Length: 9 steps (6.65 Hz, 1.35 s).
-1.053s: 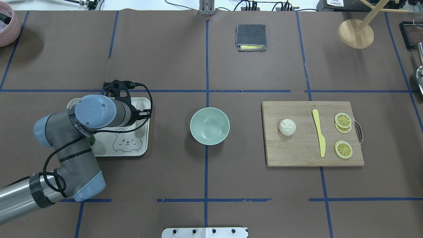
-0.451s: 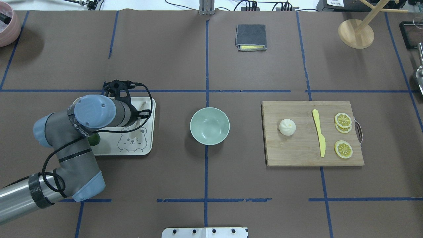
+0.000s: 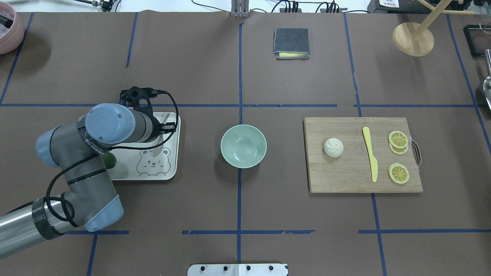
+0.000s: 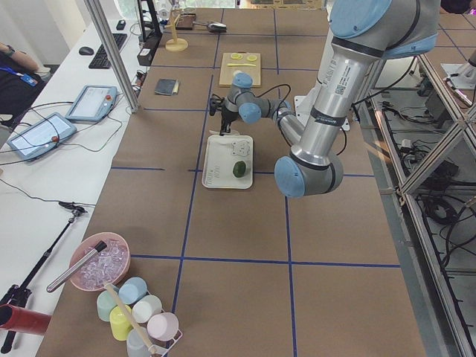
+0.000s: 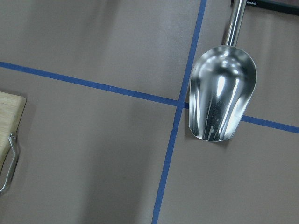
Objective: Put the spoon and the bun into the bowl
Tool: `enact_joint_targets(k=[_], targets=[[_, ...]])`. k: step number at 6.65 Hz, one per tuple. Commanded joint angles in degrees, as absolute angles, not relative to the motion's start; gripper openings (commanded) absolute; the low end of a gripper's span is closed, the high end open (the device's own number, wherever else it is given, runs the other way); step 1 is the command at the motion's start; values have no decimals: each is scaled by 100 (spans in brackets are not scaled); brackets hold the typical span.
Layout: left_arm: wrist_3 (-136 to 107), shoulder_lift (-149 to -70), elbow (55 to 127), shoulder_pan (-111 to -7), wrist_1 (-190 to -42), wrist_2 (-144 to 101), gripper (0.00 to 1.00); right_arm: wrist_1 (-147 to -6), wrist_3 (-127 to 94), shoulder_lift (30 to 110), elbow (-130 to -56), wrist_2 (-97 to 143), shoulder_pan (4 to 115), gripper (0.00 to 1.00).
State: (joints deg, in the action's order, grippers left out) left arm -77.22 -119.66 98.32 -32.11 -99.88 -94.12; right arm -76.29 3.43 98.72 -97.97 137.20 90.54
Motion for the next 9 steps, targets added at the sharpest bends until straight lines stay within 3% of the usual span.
enact_joint_targets(k=[1,3,6,7,8,9], targets=[[-8879,-13195,9617,-3173,-8619,-9413,0,-7629,343,9879,-9791,13720,9053,100],[-10102,-14444,8373,-3068,-8262,-9404,0,-7629,343,9879,-9791,13720,9053,100],[-10634,-14748,7954,-2577,-8262,-9221,0,-7629,343,9879,-9738,13720,9053,100],[-10591,-14696,7963,-2532,-8279,-9098,9,-7629,343,9879,-9730,13720,9053,100],[-10452,-14669,7989,-2531,-8279,-9071,36,-7629,343,9879,-9729,13720,9053,100],[-10215,-14660,8033,-2540,-8271,-9070,52,-7629,343,9879,-9729,13720,9061,100]])
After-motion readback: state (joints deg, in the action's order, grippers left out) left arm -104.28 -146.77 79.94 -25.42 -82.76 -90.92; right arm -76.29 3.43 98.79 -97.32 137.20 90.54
